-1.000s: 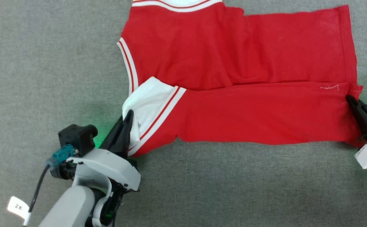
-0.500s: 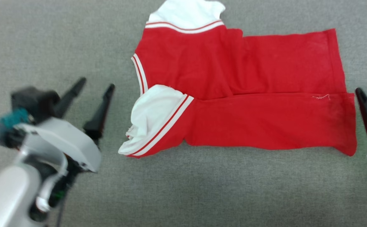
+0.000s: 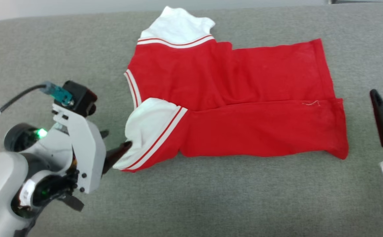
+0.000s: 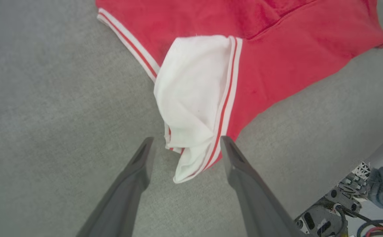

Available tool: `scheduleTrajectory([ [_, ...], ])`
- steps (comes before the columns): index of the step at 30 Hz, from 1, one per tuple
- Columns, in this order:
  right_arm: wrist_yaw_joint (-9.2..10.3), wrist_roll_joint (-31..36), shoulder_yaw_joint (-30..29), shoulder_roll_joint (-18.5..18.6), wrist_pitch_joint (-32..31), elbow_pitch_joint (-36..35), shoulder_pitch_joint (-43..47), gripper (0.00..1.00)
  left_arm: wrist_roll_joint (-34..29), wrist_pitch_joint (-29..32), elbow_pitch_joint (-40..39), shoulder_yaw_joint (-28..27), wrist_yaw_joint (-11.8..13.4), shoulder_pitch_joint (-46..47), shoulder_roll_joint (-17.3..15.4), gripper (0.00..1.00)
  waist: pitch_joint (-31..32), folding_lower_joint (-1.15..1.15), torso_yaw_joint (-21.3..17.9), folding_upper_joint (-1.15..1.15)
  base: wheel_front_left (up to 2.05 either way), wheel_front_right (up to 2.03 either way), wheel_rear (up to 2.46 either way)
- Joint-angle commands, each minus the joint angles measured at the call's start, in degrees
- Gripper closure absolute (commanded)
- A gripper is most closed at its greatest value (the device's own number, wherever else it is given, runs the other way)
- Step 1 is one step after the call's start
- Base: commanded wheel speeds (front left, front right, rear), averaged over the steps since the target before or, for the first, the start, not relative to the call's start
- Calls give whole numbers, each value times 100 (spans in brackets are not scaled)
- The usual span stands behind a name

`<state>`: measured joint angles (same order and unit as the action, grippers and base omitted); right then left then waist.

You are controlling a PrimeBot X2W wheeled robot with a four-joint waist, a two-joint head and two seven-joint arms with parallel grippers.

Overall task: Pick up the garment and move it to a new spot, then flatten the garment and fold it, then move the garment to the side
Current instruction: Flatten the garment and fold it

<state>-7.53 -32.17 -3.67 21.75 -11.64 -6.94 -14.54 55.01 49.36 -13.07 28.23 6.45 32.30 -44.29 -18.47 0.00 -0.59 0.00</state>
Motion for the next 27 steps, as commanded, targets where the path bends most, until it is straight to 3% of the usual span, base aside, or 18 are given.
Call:
scheduleTrajectory([
  [1, 9, -1, 44, -30, 5, 17, 41, 0, 81, 113, 61, 25, -32, -17, -30, 0, 3, 0, -93, 0, 0, 0, 0],
  [10, 9, -76, 167, -49, 46, 116, -108, 0, 319, 355, 604, 183, -109, -37, 117, 0, -178, 0, -301, 0, 0, 0, 0],
  [21, 10, -112, 259, 30, -52, 175, -244, 0, 543, 192, 1493, 313, -376, -1, 583, 0, -345, 0, -423, 0, 0, 0, 0],
  [22, 9, -105, 264, 71, -104, 169, -243, 0, 589, 144, 1593, 311, -428, 9, 645, 46, -357, 0, -430, 0, 0, 0, 0],
  [23, 9, -105, 273, 95, -161, 167, -242, 0, 623, 104, 1623, 288, -445, 9, 680, 78, -363, 0, -430, 0, 0, 0, 0],
  [24, 9, -115, 297, 127, -226, 158, -239, 0, 647, 76, 1656, 276, -464, 13, 707, 100, -368, 0, -429, 0, 0, 0, 0],
  [27, 9, -160, 430, 308, -590, 130, -230, 0, 719, 51, 1719, 244, -515, 11, 742, 100, -381, 0, -416, 0, 0, 0, 0],
])
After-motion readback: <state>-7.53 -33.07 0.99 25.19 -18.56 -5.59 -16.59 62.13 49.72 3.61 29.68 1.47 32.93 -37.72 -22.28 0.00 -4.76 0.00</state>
